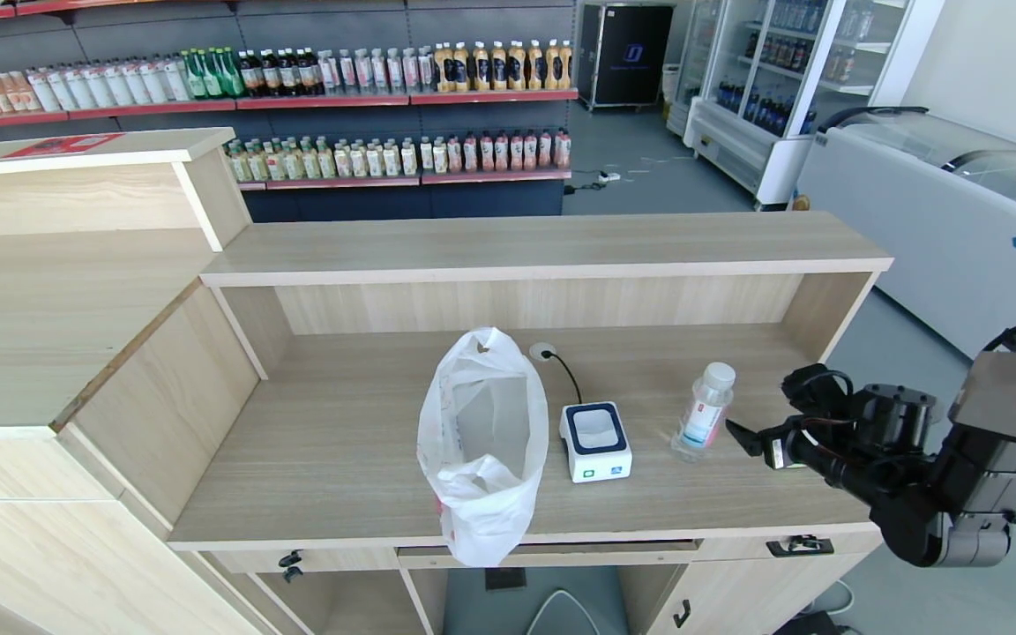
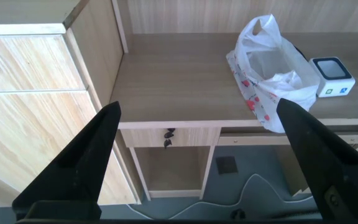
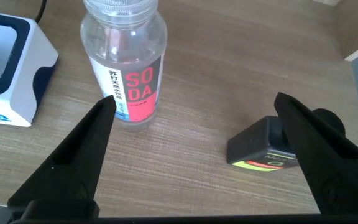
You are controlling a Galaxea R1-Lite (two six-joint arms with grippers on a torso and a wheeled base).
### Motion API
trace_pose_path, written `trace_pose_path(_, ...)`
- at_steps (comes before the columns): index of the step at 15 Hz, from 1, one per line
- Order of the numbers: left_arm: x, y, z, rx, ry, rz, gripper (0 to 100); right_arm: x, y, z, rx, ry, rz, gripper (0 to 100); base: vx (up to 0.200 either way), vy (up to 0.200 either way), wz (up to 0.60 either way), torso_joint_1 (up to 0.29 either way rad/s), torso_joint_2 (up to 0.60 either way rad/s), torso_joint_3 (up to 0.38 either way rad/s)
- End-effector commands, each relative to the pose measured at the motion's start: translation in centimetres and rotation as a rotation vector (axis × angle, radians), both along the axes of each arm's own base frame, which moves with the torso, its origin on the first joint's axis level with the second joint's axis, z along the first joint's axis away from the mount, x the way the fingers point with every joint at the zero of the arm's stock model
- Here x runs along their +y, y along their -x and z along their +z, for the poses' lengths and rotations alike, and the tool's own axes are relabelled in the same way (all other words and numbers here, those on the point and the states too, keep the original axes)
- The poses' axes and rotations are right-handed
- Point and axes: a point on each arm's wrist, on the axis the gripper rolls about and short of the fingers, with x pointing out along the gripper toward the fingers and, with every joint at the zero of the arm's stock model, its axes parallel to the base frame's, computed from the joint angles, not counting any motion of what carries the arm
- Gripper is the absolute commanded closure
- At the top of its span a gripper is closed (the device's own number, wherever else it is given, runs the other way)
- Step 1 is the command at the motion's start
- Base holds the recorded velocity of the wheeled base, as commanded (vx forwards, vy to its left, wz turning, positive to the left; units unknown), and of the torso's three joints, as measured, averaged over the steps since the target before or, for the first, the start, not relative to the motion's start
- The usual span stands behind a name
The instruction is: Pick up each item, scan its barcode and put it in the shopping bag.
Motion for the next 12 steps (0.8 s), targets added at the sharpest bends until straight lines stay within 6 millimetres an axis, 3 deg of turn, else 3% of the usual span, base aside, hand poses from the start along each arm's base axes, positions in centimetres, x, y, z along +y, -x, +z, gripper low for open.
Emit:
trace_pose_path(1,0.0,0.0,0.0,0.000,0.002,0.000,0,0.5,-0.4,-1.0,0.014,-0.002,0.021,0,0.000,0.000,0.00,0.000,0.00,0.000)
trace_pose_path(4,0.0,0.0,0.0,0.000,0.002,0.000,0,1.6,-1.5,-1.9,0.001,-0.001,0.053,0,0.000,0.000,0.00,0.000,0.00,0.000)
trace_pose_path(12,0.0,0.0,0.0,0.000,0.002,0.000,0,2.1,-3.6,-3.5,-0.017,-0.007,0.092,0,0.000,0.000,0.00,0.000,0.00,0.000)
